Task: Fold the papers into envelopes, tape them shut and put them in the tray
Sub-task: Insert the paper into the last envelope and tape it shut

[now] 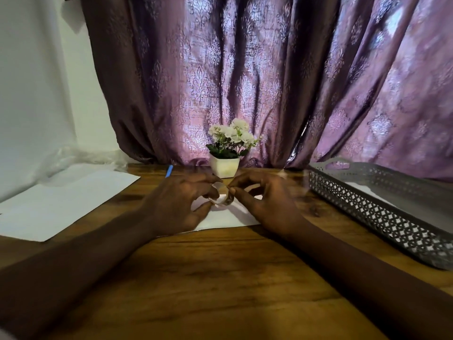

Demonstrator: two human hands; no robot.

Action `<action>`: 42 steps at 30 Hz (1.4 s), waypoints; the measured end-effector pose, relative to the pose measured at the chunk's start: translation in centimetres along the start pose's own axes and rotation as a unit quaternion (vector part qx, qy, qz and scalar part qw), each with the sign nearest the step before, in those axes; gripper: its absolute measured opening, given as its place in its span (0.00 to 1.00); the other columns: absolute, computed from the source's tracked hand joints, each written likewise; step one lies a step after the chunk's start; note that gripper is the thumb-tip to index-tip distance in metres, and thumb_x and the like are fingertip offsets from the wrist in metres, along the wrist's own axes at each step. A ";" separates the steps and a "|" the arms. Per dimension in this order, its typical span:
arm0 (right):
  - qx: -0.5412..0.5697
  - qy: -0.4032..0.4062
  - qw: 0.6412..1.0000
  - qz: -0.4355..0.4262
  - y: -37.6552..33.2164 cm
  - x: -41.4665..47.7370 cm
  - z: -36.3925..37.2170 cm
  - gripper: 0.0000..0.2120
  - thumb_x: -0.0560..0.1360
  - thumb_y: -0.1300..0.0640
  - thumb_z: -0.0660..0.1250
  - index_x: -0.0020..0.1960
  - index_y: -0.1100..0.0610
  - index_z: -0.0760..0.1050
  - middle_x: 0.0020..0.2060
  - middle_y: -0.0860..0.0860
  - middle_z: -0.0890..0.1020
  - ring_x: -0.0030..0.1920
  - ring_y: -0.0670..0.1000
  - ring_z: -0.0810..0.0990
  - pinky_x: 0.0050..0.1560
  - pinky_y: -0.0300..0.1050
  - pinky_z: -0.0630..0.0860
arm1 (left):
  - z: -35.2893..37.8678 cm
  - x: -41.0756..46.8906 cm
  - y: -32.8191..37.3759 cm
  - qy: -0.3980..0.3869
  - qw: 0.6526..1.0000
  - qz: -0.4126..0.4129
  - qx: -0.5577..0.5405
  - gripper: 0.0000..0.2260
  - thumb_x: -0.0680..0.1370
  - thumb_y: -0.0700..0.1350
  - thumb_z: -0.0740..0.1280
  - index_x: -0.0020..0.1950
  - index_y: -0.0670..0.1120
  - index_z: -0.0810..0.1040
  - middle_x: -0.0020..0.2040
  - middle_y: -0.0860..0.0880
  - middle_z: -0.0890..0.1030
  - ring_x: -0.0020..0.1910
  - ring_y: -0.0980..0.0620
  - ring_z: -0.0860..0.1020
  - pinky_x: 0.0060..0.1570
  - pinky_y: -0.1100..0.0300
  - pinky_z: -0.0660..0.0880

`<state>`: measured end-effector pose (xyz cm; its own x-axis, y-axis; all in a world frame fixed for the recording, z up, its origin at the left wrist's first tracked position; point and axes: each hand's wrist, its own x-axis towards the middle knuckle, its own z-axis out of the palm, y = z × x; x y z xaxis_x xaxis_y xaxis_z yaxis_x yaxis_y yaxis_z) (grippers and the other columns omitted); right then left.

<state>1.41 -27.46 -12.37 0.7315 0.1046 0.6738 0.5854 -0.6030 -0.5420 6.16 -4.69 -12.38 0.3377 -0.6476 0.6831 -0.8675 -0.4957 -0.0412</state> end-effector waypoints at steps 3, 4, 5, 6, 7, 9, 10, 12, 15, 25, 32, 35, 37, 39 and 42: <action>-0.017 -0.005 1.000 -0.014 -0.1 0.0 0.1 0.03 0.79 0.58 0.72 0.48 0.52 0.84 0.44 0.43 0.85 0.47 0.43 0.83 0.45 0.39 0.81 | 0.3 0.2 0.5 0.020 0.998 -0.028 -0.058 0.13 0.73 0.59 0.74 0.50 0.51 0.87 0.57 0.55 0.85 0.47 0.63 0.79 0.46 0.59 0.78; -0.021 -0.015 1.000 -0.017 -0.2 -0.1 0.2 0.04 0.79 0.59 0.71 0.48 0.51 0.83 0.44 0.43 0.84 0.47 0.43 0.82 0.45 0.39 0.80 | 0.4 0.2 0.6 0.032 0.996 -0.039 -0.072 0.15 0.72 0.62 0.74 0.46 0.52 0.86 0.53 0.55 0.85 0.46 0.61 0.80 0.44 0.55 0.78; -0.027 -0.024 0.999 -0.021 -0.2 -0.1 0.3 0.05 0.80 0.59 0.70 0.48 0.51 0.82 0.44 0.43 0.84 0.48 0.43 0.82 0.45 0.39 0.80 | 0.6 0.3 0.7 0.044 0.994 -0.048 -0.083 0.15 0.72 0.64 0.74 0.42 0.52 0.86 0.49 0.56 0.85 0.44 0.59 0.81 0.42 0.53 0.78; -0.031 -0.028 0.999 -0.022 -0.3 -0.1 0.4 0.05 0.80 0.59 0.70 0.47 0.51 0.82 0.44 0.43 0.84 0.48 0.43 0.82 0.44 0.38 0.79 | 0.7 0.4 0.7 0.055 0.993 -0.055 -0.092 0.16 0.71 0.64 0.75 0.40 0.52 0.84 0.45 0.56 0.85 0.42 0.57 0.82 0.40 0.52 0.77; -0.032 -0.029 0.999 -0.019 -0.3 0.0 0.4 0.05 0.80 0.59 0.69 0.48 0.52 0.82 0.44 0.43 0.84 0.48 0.43 0.81 0.44 0.38 0.79 | 0.8 0.4 0.7 0.063 0.991 -0.061 -0.101 0.15 0.71 0.63 0.75 0.38 0.52 0.83 0.43 0.56 0.85 0.41 0.57 0.82 0.40 0.51 0.78; -0.024 -0.027 0.999 -0.005 -0.2 0.1 0.4 0.04 0.80 0.59 0.69 0.49 0.53 0.82 0.44 0.44 0.84 0.48 0.43 0.81 0.44 0.39 0.79 | 0.9 0.5 0.7 0.074 0.987 -0.072 -0.126 0.12 0.71 0.59 0.77 0.38 0.52 0.82 0.41 0.58 0.84 0.40 0.57 0.82 0.40 0.51 0.79; -0.020 -0.030 0.999 0.001 -0.2 0.1 0.4 0.04 0.81 0.59 0.69 0.49 0.52 0.81 0.44 0.44 0.83 0.48 0.43 0.81 0.44 0.39 0.79 | 0.9 0.5 0.7 0.079 0.984 -0.076 -0.140 0.11 0.71 0.57 0.78 0.40 0.52 0.81 0.42 0.58 0.83 0.41 0.57 0.82 0.42 0.52 0.80; -0.013 -0.037 0.999 0.009 -0.2 0.1 0.5 0.05 0.81 0.59 0.69 0.48 0.50 0.81 0.43 0.44 0.83 0.47 0.43 0.81 0.44 0.41 0.79 | 1.0 0.6 0.7 0.082 0.979 -0.090 -0.166 0.14 0.69 0.54 0.79 0.47 0.53 0.78 0.46 0.59 0.82 0.45 0.57 0.83 0.45 0.56 0.82; -0.001 -0.040 0.999 0.031 -0.2 0.1 0.4 0.06 0.81 0.59 0.68 0.48 0.50 0.81 0.43 0.44 0.82 0.45 0.42 0.80 0.45 0.47 0.81 | 1.0 0.5 0.4 0.054 0.977 -0.122 -0.169 0.26 0.66 0.54 0.80 0.58 0.58 0.71 0.53 0.60 0.81 0.53 0.61 0.81 0.52 0.61 0.81; 0.005 0.000 0.998 0.063 0.0 0.3 0.0 0.04 0.81 0.60 0.68 0.50 0.59 0.80 0.43 0.52 0.83 0.47 0.53 0.81 0.51 0.65 0.80 | 1.3 0.1 -0.3 -0.009 0.979 -0.103 -0.174 0.40 0.65 0.43 0.76 0.72 0.64 0.63 0.61 0.62 0.80 0.66 0.66 0.74 0.61 0.75 0.70; 0.058 0.069 0.993 0.082 -0.1 0.0 -0.9 0.04 0.82 0.58 0.68 0.52 0.58 0.78 0.34 0.55 0.85 0.34 0.47 0.81 0.42 0.54 0.80 | 0.4 0.5 -1.6 0.082 0.978 -0.156 -0.110 0.30 0.70 0.54 0.74 0.70 0.58 0.67 0.59 0.54 0.83 0.55 0.55 0.82 0.54 0.55 0.81; 0.013 0.070 0.996 0.053 -0.6 -0.2 -0.6 0.04 0.81 0.57 0.70 0.53 0.56 0.81 0.40 0.49 0.87 0.40 0.45 0.85 0.45 0.52 0.84 | 0.3 0.5 -3.3 0.066 0.981 -0.184 0.013 0.24 0.73 0.53 0.73 0.66 0.55 0.69 0.56 0.50 0.84 0.52 0.47 0.82 0.50 0.54 0.78; -0.033 0.076 0.997 0.006 -0.9 -0.1 -0.3 0.04 0.79 0.58 0.72 0.52 0.56 0.84 0.43 0.47 0.87 0.43 0.44 0.85 0.45 0.46 0.83 | 0.6 0.1 -4.4 0.022 0.979 -0.197 0.050 0.19 0.73 0.52 0.72 0.62 0.53 0.72 0.53 0.49 0.84 0.51 0.44 0.82 0.48 0.53 0.77; -0.064 0.078 0.994 -0.040 -1.0 0.0 0.0 0.04 0.78 0.59 0.73 0.52 0.57 0.85 0.44 0.47 0.88 0.43 0.42 0.85 0.46 0.39 0.82 | 0.8 -0.2 -4.8 -0.019 0.973 -0.216 0.077 0.18 0.73 0.55 0.71 0.61 0.51 0.74 0.53 0.48 0.83 0.54 0.42 0.81 0.51 0.50 0.76; -0.095 0.083 0.988 -0.093 -0.7 -0.2 0.2 0.06 0.77 0.60 0.74 0.53 0.56 0.87 0.47 0.46 0.88 0.45 0.40 0.85 0.48 0.32 0.80 | 0.2 0.2 -4.1 0.037 0.973 -0.198 0.117 0.23 0.74 0.65 0.65 0.62 0.52 0.76 0.58 0.51 0.81 0.58 0.46 0.78 0.58 0.47 0.74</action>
<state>0.91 -26.86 -12.21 0.5407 0.1056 0.8346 0.6170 -0.7241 -0.3081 9.87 -2.91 -12.25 0.5930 -0.3406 0.7296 -0.5651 -0.8216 0.0758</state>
